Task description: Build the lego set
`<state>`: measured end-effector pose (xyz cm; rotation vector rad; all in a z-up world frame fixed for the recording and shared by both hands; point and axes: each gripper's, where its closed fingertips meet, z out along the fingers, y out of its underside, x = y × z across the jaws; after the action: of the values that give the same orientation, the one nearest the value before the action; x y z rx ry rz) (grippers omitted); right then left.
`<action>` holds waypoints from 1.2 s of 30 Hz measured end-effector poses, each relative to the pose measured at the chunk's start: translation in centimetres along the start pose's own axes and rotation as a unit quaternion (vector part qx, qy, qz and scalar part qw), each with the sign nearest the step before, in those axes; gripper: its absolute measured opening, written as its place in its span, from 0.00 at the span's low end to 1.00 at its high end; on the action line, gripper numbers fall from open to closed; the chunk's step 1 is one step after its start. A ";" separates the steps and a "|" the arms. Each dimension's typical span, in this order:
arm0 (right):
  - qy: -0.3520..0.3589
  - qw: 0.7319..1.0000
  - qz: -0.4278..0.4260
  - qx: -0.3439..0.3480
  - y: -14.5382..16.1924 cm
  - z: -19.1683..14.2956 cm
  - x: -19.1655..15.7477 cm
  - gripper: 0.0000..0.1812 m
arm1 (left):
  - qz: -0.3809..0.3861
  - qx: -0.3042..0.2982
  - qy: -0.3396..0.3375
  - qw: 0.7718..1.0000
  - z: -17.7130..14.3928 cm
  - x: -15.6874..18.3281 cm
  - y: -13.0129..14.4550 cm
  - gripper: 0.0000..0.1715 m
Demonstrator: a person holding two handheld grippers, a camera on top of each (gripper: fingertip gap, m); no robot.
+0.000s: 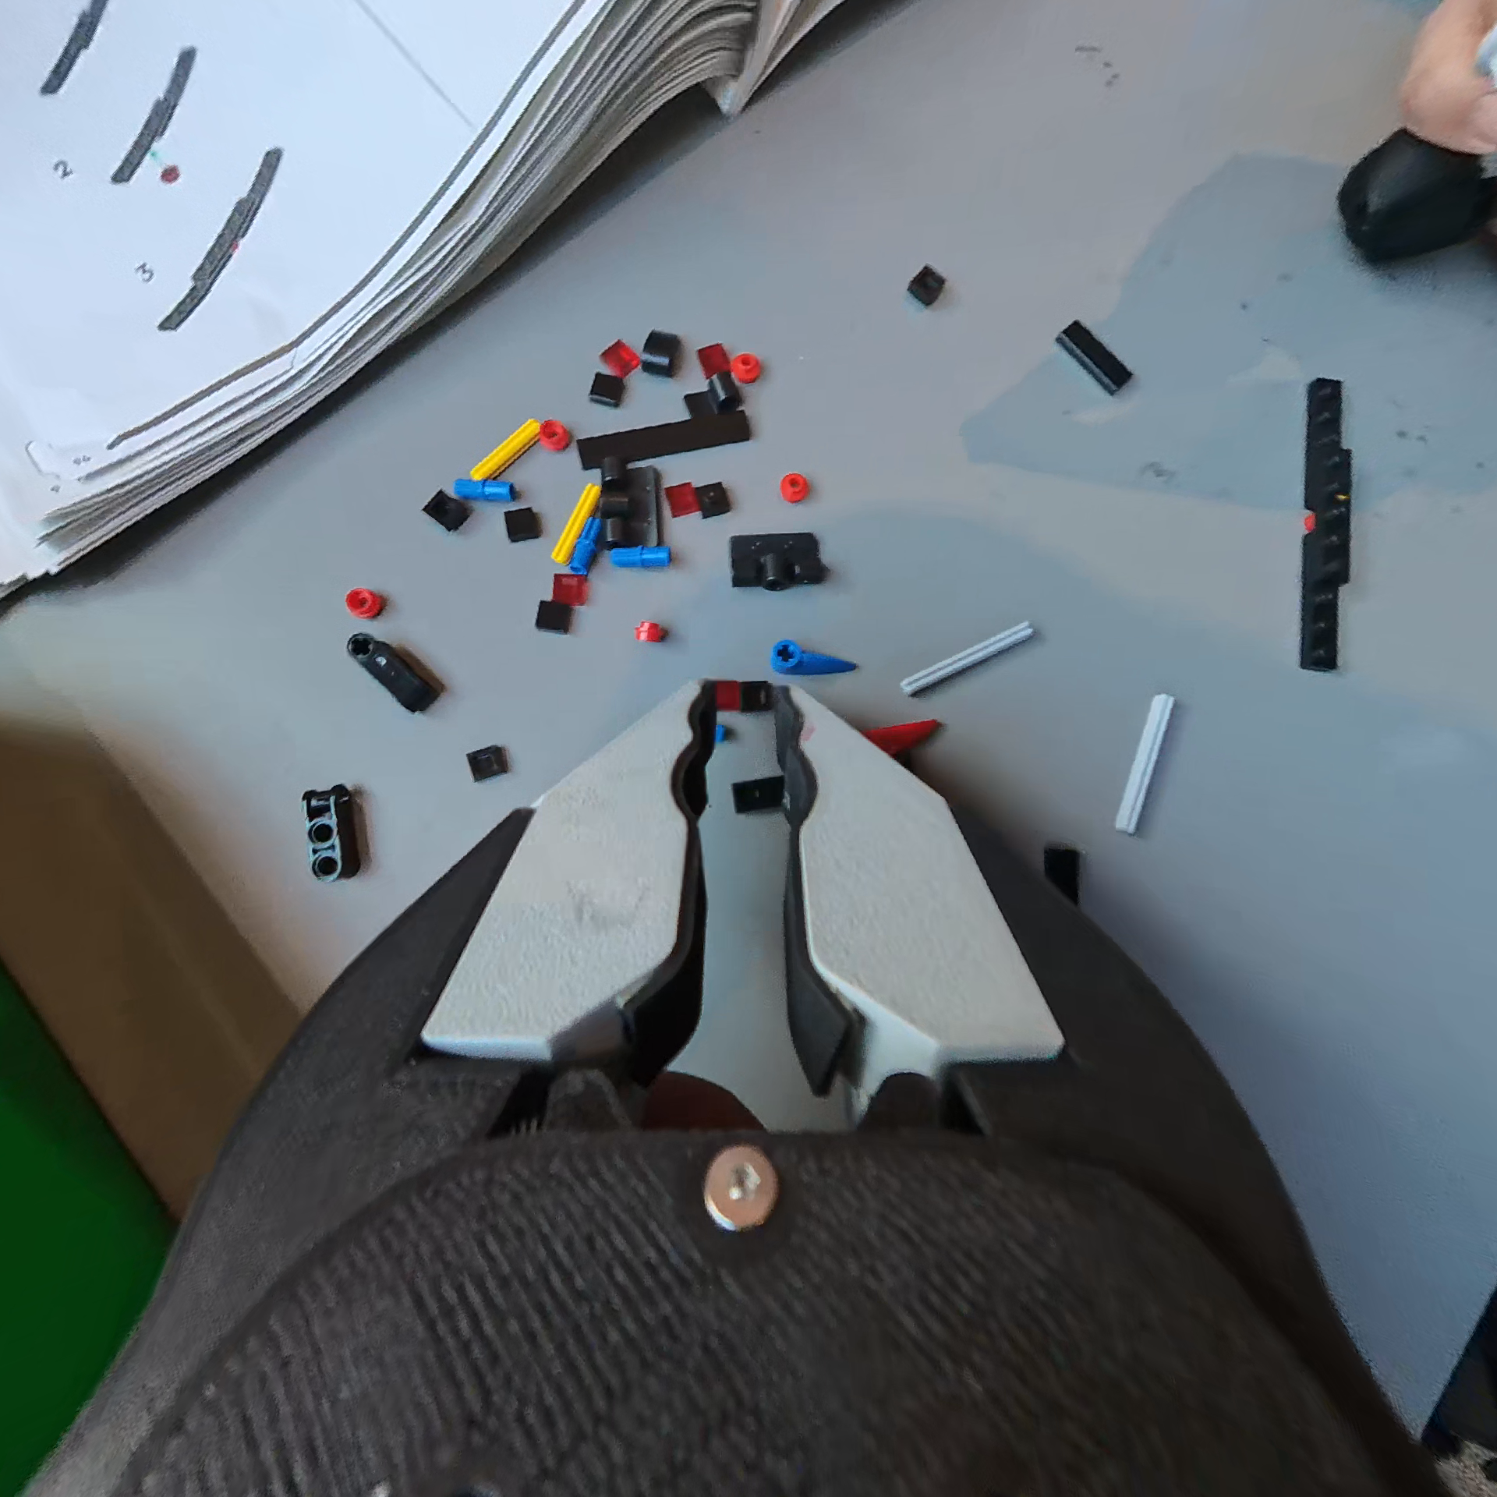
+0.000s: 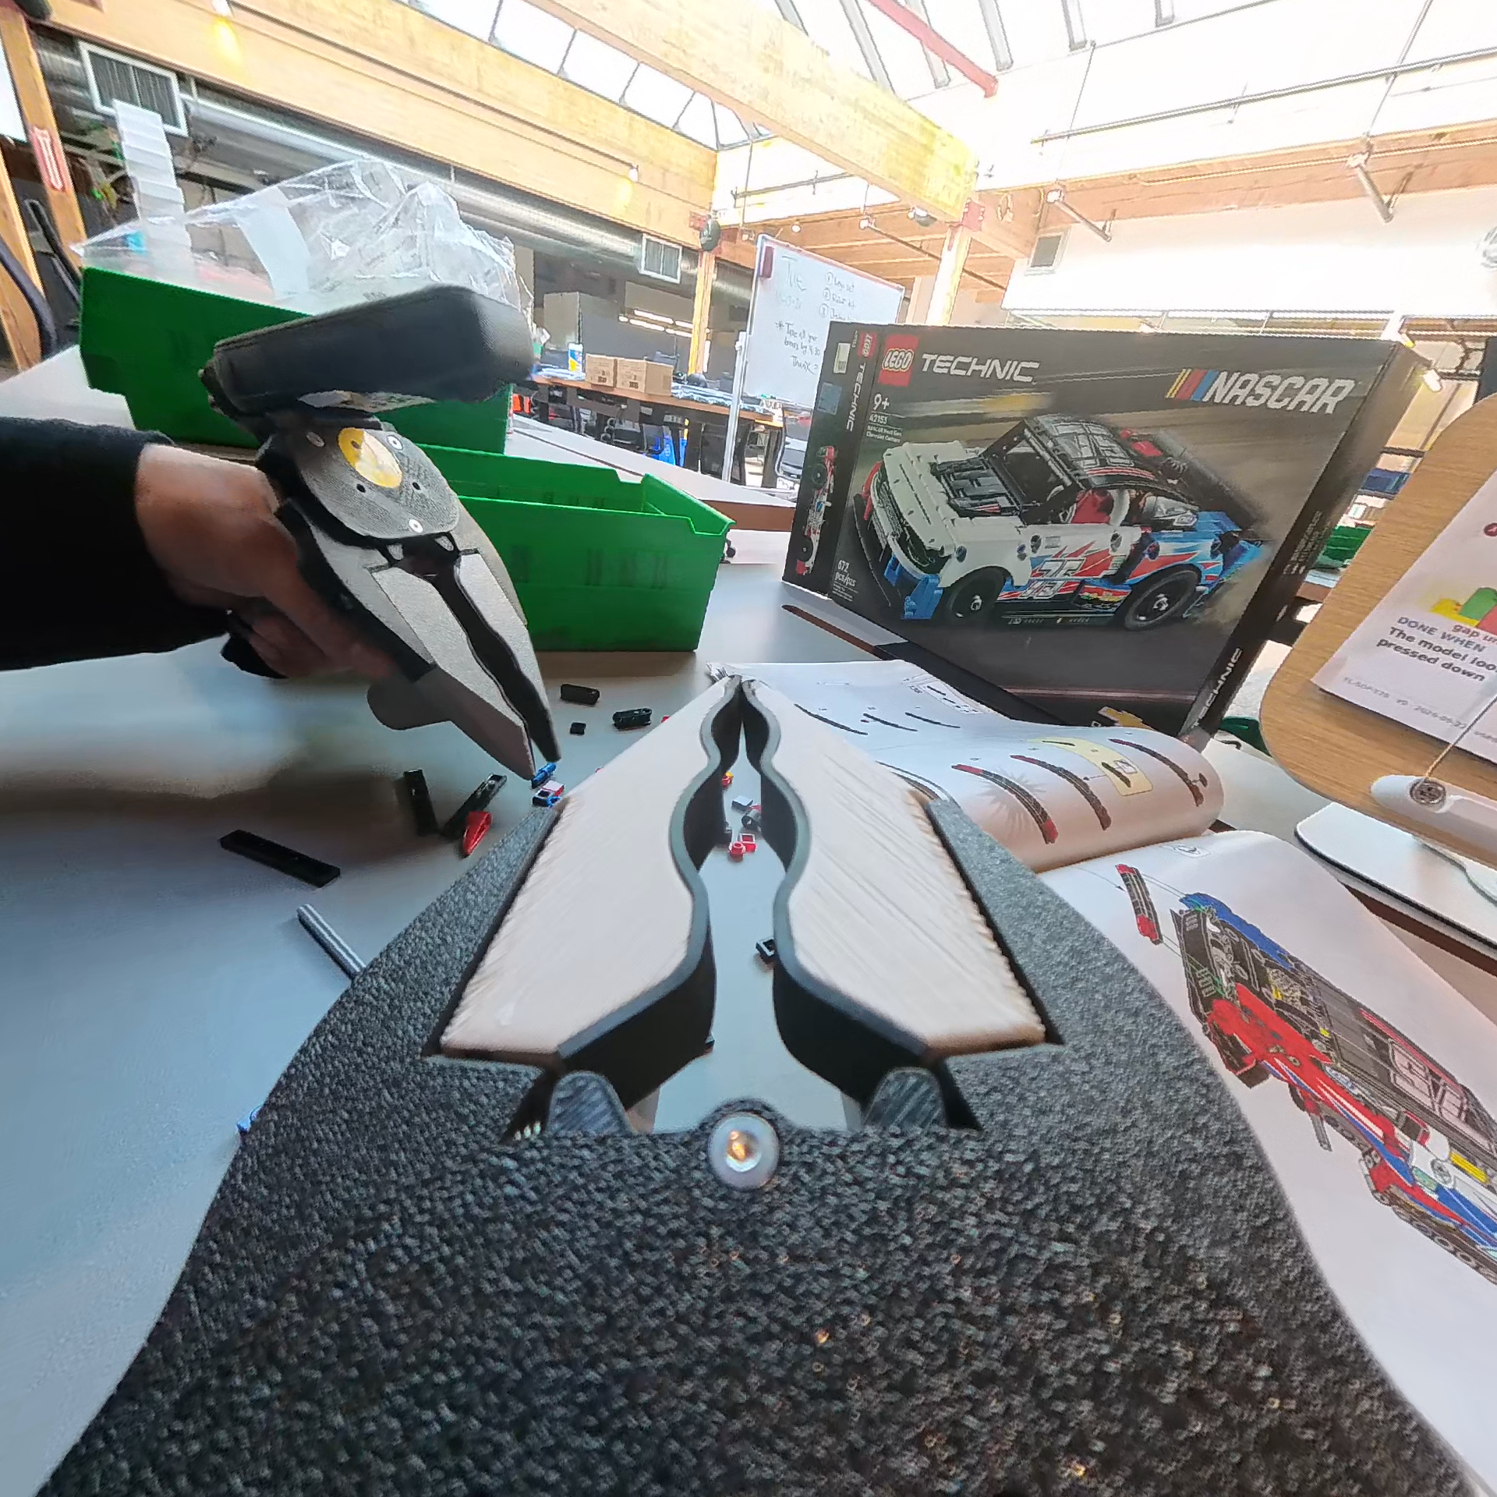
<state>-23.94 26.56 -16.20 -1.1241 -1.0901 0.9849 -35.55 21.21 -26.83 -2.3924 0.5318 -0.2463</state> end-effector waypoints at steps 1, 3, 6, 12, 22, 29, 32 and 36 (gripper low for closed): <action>0.000 1.000 0.000 0.000 0.0 0.0 0.0 0.00 | 0.009 0.005 0.004 1.000 0.0 0.3 -0.2 0.06; 0.000 1.000 0.001 0.000 0.0 0.0 0.0 0.00 | 0.024 0.002 0.008 1.000 0.2 0.7 -0.2 0.05; 0.000 1.000 0.000 0.000 0.0 0.0 0.0 0.00 | 0.033 -0.021 0.005 0.999 0.8 0.7 0.4 0.05; 0.000 1.000 0.002 0.000 0.0 0.0 0.0 0.00 | 0.047 -0.028 -0.011 0.998 1.1 0.2 0.5 0.04; 0.000 1.000 0.002 0.000 0.0 0.0 0.0 0.00 | 0.072 -0.038 -0.033 0.996 1.0 0.2 0.9 0.04; 0.012 1.000 0.021 -0.002 -1.2 -0.1 0.6 0.00 | 0.057 0.034 -0.023 0.997 0.2 0.0 -2.1 0.11; 0.013 0.998 0.026 -0.056 -1.6 2.1 1.1 0.00 | 0.040 0.107 -0.060 0.992 -0.8 -2.4 -5.8 0.12; 0.012 0.985 0.028 -0.167 0.6 7.5 2.7 0.11 | 0.018 0.150 -0.081 0.985 -0.6 -4.5 -7.8 0.14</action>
<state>-30.78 30.60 -15.71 -1.4405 -1.2400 0.8482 -37.39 28.23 -21.45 -2.0869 0.4285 -0.1063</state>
